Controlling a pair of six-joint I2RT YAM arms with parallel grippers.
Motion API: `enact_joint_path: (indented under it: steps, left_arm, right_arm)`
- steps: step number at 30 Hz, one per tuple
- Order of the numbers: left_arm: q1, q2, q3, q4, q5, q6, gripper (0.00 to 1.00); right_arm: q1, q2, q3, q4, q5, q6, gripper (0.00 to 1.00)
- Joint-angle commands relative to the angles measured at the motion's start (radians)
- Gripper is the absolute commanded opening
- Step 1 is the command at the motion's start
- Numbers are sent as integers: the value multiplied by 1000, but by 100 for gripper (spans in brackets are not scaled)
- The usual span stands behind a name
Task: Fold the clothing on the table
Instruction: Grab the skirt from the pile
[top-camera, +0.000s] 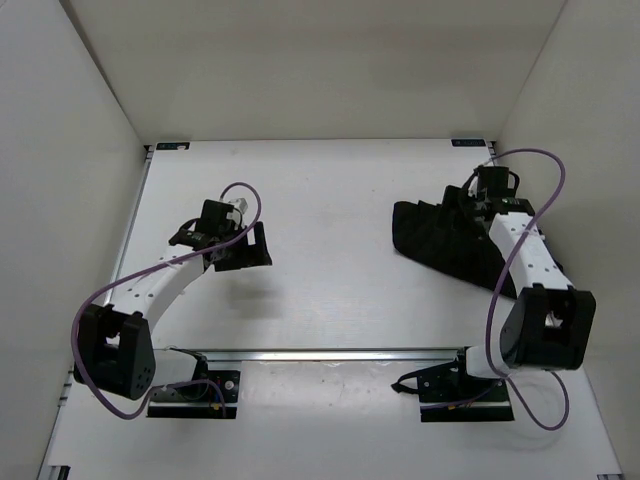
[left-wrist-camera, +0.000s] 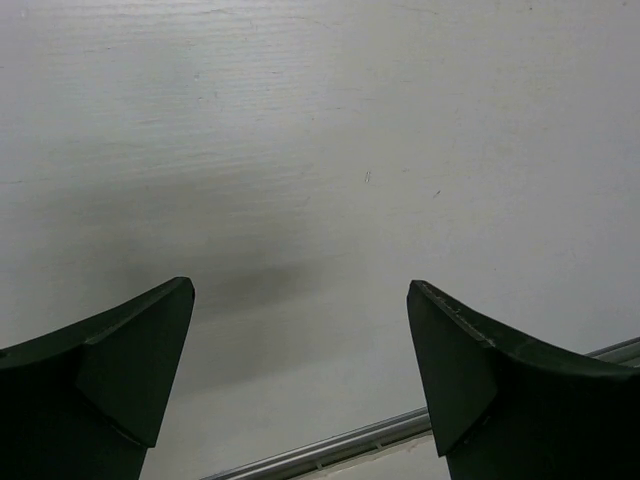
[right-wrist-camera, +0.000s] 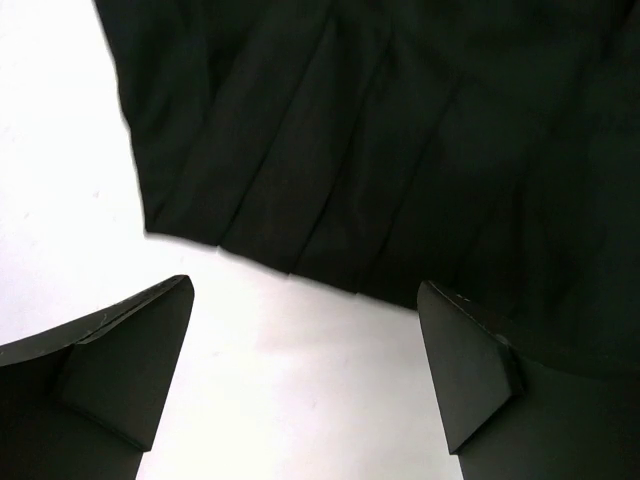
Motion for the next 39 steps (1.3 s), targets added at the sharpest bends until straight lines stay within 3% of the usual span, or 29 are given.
enact_joint_path:
  steps: [1, 9, 13, 17, 24, 25, 27, 29, 33, 36, 39]
  left_arm:
    - [-18, -54, 33, -39, -77, -17, 98]
    - [-29, -144, 57, -152, -190, -17, 99]
    - [5, -167, 76, -190, -200, -6, 99]
    - [17, -210, 28, -107, -177, 24, 99]
    - [7, -189, 82, -92, -191, 78, 98]
    - [8, -181, 80, -98, -186, 77, 99]
    - [-1, -160, 102, -96, -174, 76, 99]
    - [4, -158, 102, -96, -168, 66, 99]
    - [28, -171, 86, -84, -134, 53, 98]
    - [25, -180, 79, -61, -139, 60, 99]
    - [33, -157, 83, -14, -105, 58, 99]
  right_arm:
    - [17, 79, 89, 28, 75, -84, 95]
    - [-65, 205, 83, 141, -31, -74, 95]
    - [-59, 244, 87, 161, -9, -84, 95]
    - [-49, 310, 89, 193, 14, -100, 95]
    - [-52, 420, 152, 170, 69, -110, 72]
    - [-52, 431, 155, 170, 74, -113, 59]
    - [-55, 465, 184, 161, 68, -115, 19]
    - [-57, 497, 225, 141, 66, -118, 1]
    - [-25, 514, 351, 57, 132, -164, 0]
    - [23, 514, 535, -9, 164, -187, 0]
    - [70, 540, 872, -72, -36, -190, 0]
